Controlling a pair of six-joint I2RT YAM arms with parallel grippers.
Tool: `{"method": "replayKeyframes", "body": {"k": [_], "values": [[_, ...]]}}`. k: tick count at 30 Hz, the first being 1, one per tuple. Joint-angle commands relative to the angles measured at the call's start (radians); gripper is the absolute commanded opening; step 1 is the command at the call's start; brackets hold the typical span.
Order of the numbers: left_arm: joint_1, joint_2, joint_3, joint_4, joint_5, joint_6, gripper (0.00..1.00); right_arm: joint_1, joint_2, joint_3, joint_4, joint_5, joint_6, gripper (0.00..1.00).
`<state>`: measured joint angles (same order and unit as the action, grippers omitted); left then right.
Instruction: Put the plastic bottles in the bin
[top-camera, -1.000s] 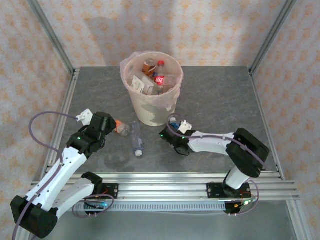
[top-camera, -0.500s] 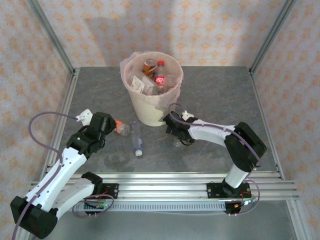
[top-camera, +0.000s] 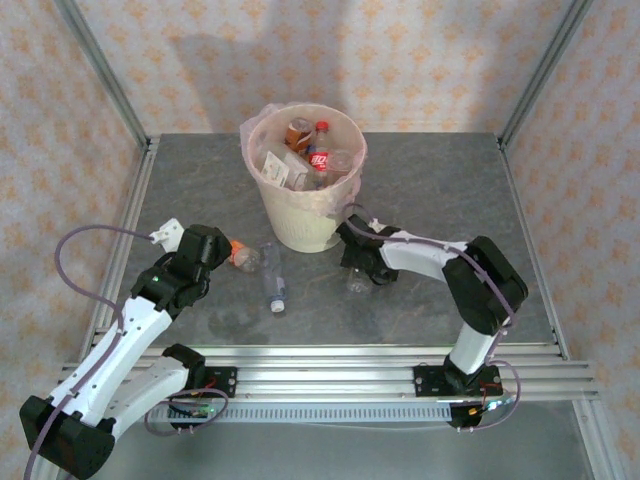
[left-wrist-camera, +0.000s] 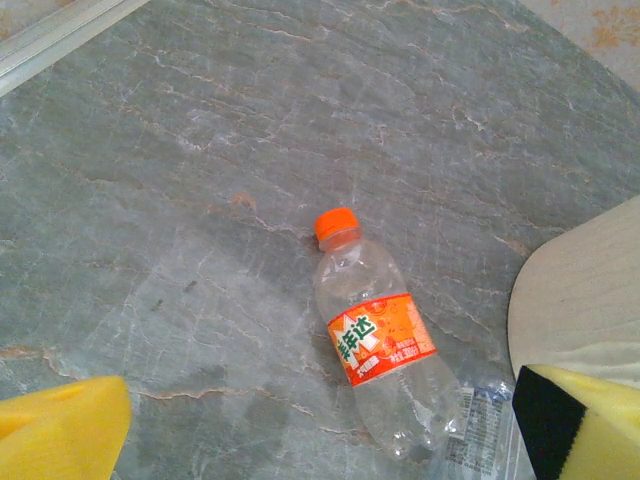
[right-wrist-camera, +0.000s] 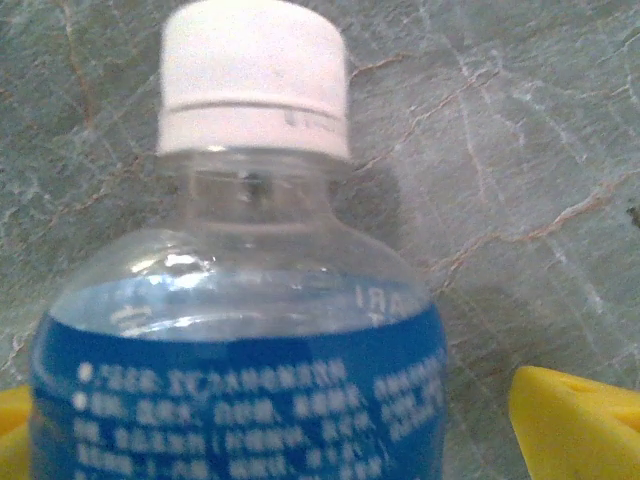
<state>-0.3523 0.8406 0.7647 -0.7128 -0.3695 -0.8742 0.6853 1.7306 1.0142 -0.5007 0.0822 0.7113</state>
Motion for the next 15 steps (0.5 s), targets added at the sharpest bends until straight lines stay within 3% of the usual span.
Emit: {"method": "replayKeyframes", "body": {"k": [1,9,15], "values": [[0.010,-0.006,-0.008,0.001,-0.012,-0.024,1.00,-0.020,-0.010,0.023,-0.016,-0.020,-0.051,0.93],[0.010,-0.005,-0.006,-0.003,-0.009,-0.026,1.00,-0.050,0.018,0.037,0.020,-0.082,-0.055,0.82],[0.010,-0.006,-0.004,-0.011,-0.011,-0.025,1.00,-0.052,-0.027,0.033,-0.014,-0.053,-0.058,0.64]]}}
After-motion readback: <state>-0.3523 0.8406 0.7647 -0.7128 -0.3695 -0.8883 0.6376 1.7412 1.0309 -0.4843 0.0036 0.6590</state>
